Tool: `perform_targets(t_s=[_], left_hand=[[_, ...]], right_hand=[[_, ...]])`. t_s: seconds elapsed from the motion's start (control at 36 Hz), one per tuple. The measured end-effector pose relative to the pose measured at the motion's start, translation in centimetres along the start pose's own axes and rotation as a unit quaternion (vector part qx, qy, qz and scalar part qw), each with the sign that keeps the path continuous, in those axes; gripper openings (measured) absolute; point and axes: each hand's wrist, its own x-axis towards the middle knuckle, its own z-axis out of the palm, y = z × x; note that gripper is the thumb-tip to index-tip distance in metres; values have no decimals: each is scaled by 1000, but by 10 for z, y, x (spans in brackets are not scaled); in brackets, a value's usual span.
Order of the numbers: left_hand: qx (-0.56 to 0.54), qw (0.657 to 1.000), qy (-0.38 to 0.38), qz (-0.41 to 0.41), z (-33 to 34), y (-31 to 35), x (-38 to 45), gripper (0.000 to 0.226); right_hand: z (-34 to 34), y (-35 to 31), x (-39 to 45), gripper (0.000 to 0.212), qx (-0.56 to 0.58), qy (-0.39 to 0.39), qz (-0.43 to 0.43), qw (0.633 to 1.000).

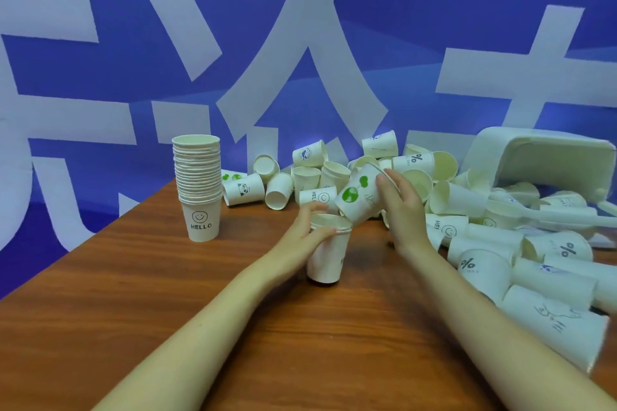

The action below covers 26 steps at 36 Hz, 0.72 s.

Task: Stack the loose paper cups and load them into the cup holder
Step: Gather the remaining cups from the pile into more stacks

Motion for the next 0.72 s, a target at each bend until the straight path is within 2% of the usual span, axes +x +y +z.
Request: perform_targets(t_s=[0.08, 0.17, 0.31, 0.39, 0.47, 0.56, 0.67, 0.72], left_hand=[[0, 1000, -7, -17, 5, 6, 0, 35], [-6, 1000, 3, 22, 11, 6, -4, 51], [-108, 994, 24, 14, 22, 9, -3, 43], [-120, 992, 31, 20, 28, 6, -4, 22], [-126, 991, 30, 22, 32, 3, -5, 25], [-136, 990, 36, 31, 34, 0, -5, 33], [-121, 988, 80, 45, 36, -2, -3, 41], [-113, 988, 94, 52, 36, -4, -3, 38]], right_hand=[[-15, -4, -7, 37, 4, 12, -27, 1000], [-24, -9, -10, 39, 8, 1, -39, 999], [-26, -8, -16, 35, -34, -96, -41, 994], [-24, 3, -24, 50, -85, -165, -46, 982], [-22, 11, -35, 54, -126, -236, -25, 963], [-20, 15, -43, 45, -133, -237, -18, 962], [-17, 18, -49, 49, -158, -213, -32, 964], [-14, 20, -53, 54, -154, -206, -29, 966]])
